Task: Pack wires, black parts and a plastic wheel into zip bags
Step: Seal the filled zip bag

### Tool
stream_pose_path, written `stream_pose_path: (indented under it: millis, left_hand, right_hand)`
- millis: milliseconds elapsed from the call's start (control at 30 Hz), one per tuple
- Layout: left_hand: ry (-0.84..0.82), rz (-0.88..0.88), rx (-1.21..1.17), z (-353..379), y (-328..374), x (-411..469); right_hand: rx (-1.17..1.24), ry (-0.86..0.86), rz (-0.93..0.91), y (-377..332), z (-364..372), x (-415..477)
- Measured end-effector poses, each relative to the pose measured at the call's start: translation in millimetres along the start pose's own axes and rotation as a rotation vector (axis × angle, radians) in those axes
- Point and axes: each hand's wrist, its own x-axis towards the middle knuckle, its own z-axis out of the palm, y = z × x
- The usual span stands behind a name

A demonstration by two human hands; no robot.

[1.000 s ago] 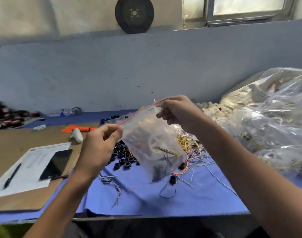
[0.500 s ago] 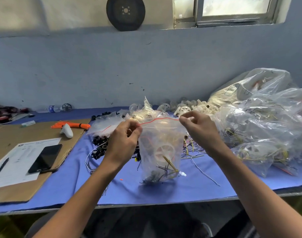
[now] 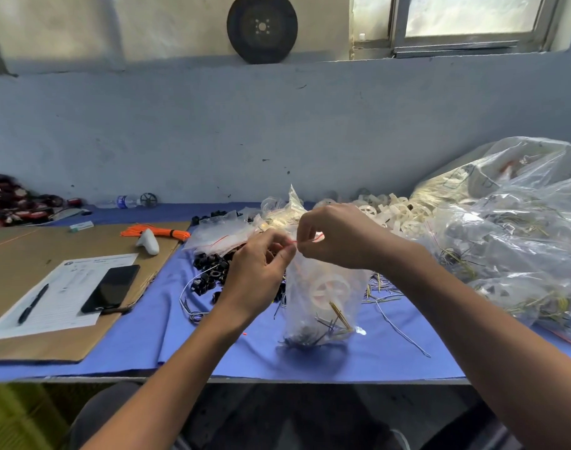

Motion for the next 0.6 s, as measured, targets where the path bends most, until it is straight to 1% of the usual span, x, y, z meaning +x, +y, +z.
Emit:
stream_pose_path:
  millis: [100, 300, 500, 600]
  left_hand:
    - [0.000, -0.016, -0.011, 0, -3, -1]
    - [0.005, -0.006, 0.043, -1, -5, -3]
    - [0.009, 0.007, 0.114, -4, -8, -4]
    - [-0.007, 0.010, 0.109, -6, -6, -4]
  right_hand:
    - [0.075, -0.006, 0.014, -1, 7, -2]
    - [0.103, 0.024, -0.007, -2, 17, -3]
    - [0.173, -0.022, 0.072, 6, 17, -3]
    - [0.199, -0.042, 0.072, 9, 15, -4]
